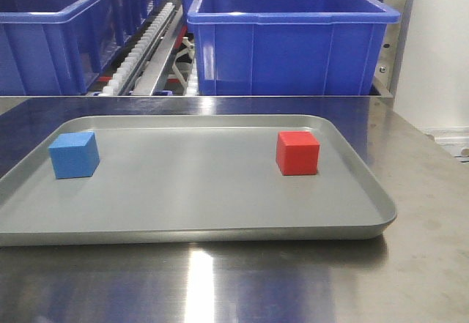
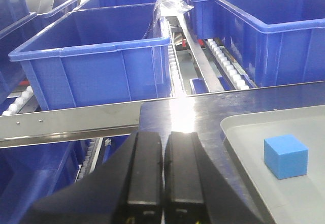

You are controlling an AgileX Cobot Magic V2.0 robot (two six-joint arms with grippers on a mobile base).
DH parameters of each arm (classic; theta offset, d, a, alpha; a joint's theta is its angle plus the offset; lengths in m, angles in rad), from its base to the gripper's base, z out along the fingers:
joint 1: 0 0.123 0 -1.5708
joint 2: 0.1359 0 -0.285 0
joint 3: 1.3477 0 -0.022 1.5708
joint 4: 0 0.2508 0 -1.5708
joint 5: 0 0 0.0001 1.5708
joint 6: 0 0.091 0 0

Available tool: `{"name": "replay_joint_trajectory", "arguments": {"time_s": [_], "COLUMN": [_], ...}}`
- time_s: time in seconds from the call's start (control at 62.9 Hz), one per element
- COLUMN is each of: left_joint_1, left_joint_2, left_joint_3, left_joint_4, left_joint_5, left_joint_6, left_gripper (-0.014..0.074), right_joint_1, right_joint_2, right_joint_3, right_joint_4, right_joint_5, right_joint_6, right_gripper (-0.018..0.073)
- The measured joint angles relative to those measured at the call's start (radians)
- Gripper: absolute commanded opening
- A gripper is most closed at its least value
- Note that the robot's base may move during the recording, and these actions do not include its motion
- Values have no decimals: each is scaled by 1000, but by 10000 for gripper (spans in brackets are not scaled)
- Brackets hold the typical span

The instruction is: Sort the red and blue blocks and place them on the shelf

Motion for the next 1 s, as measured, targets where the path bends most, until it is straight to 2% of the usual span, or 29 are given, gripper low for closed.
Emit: {"name": "replay_joint_trajectory", "arguments": {"time_s": [1.001], "left_joint_1": [0], "left_joint_2": [0], "left_joint_3": [0], "left_joint_4": [0], "left_joint_5": [0], "left_joint_6": [0], "left_gripper": [132], "right_joint_1": [0], "right_joint_2": [0], "right_joint_3": [0], "right_joint_4": [0], "right_joint_5": [0], "right_joint_6": [0], "right_gripper": [58]}}
